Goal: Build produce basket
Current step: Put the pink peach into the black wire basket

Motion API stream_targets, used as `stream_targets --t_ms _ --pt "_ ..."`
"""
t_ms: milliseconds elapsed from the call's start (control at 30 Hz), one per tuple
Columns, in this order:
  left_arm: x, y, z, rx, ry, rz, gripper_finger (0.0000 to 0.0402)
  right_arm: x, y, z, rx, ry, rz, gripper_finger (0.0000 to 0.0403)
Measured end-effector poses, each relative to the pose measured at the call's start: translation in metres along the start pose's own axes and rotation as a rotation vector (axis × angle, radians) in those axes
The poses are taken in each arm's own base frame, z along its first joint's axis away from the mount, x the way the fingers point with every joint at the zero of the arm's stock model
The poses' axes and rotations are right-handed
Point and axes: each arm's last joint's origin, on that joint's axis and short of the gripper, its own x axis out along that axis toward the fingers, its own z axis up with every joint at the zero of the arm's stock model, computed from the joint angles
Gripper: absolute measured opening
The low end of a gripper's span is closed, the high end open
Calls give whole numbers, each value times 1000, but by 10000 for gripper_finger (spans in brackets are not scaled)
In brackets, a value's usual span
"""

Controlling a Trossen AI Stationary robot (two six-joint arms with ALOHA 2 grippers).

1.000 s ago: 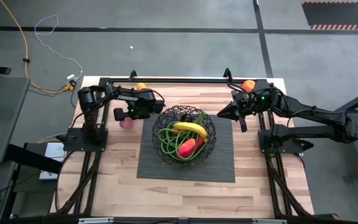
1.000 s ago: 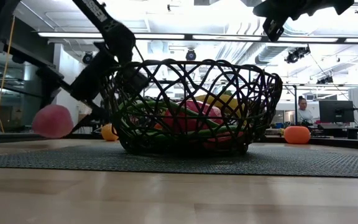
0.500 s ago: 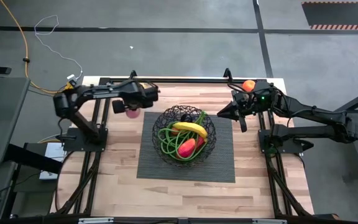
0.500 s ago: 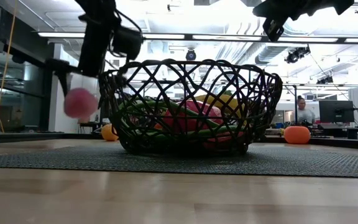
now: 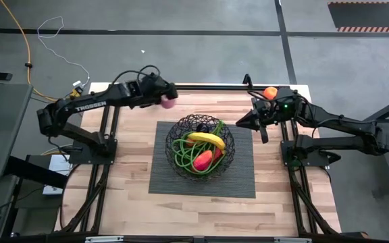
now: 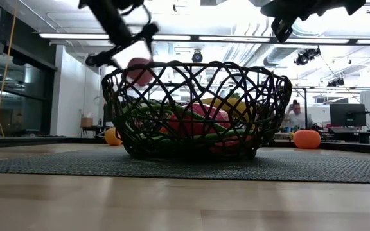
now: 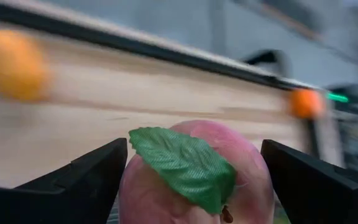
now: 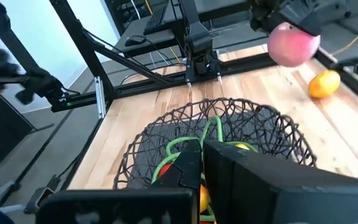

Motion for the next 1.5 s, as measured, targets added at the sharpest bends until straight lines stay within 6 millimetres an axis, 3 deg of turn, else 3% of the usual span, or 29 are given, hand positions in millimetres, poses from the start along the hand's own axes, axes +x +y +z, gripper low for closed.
stream_targets --t_ms 333,567,800,1133,1500 --pt "-27 -56 -40 283 1 -499 358 -20 9 9 -97 -109 -4 0" --pt "-39 -63 -62 540 -10 -573 358 -34 12 12 -125 -157 -27 0" --pt "-44 -67 -66 553 -15 -629 358 -35 13 11 -180 -157 -29 0" --pt "-35 -61 -60 600 134 -657 358 -35 13 11 -212 -156 -22 0" --pt "10 -53 -73 803 223 -540 358 -35 12 10 -177 -141 -17 0"
